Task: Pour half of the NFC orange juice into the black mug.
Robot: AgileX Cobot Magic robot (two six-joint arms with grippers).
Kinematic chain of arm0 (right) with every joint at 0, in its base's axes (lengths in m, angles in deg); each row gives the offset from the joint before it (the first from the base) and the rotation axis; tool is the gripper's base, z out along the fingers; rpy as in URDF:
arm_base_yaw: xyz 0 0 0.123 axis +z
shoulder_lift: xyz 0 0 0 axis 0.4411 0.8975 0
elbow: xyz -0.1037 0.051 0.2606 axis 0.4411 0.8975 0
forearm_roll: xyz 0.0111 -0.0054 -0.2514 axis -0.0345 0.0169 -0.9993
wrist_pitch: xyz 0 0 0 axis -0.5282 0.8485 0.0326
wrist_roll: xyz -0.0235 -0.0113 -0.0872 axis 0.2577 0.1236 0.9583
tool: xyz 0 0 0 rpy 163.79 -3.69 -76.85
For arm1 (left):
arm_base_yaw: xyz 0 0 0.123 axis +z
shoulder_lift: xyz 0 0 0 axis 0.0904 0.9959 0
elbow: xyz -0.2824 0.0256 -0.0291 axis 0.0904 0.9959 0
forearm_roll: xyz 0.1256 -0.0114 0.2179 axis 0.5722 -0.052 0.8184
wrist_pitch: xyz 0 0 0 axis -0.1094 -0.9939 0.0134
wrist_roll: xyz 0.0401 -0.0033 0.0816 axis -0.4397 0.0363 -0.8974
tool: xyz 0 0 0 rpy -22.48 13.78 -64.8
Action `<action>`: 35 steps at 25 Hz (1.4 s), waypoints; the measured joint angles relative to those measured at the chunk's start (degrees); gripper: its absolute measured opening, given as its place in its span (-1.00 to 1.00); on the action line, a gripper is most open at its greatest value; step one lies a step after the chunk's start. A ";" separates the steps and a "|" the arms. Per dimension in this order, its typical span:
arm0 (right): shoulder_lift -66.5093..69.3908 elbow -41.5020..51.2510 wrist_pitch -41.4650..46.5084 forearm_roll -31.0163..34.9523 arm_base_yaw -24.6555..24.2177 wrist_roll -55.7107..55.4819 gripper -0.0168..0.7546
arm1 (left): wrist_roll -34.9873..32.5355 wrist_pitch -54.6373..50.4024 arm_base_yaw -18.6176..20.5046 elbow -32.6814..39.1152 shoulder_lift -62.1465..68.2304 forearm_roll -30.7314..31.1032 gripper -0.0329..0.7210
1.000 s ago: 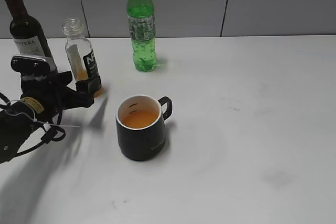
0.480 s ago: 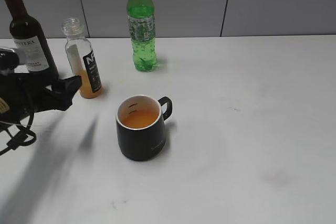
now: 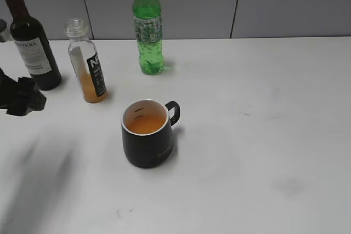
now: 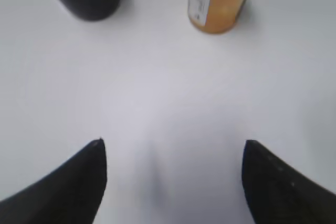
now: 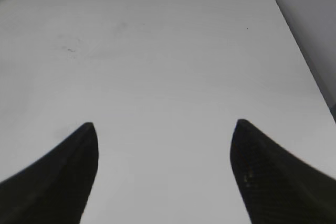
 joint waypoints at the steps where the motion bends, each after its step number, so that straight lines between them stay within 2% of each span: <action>1: 0.00 0.00 0.05 0.00 0.00 0.00 0.59 | 0.00 -6.24 0.00 -1.94 -1.01 -0.11 0.70; 6: 0.00 0.00 0.00 0.00 0.00 0.00 0.59 | 0.00 -30.43 0.00 -8.96 -6.99 -2.17 0.70; 13: 0.00 0.00 0.00 0.00 0.00 0.00 0.59 | 0.00 -45.90 0.00 -9.84 -20.28 -3.11 0.70; 22: 0.00 0.00 0.00 0.00 0.00 0.00 0.59 | -1.23 -50.84 0.00 -8.75 -44.26 -2.89 0.68; 29: 0.00 0.00 0.00 0.00 0.00 0.00 0.59 | -2.42 -51.50 0.00 1.39 -62.38 -2.89 0.67; 35: 0.00 0.00 0.00 0.00 0.00 0.00 0.59 | -3.35 -50.31 0.00 8.13 -71.76 -2.89 0.66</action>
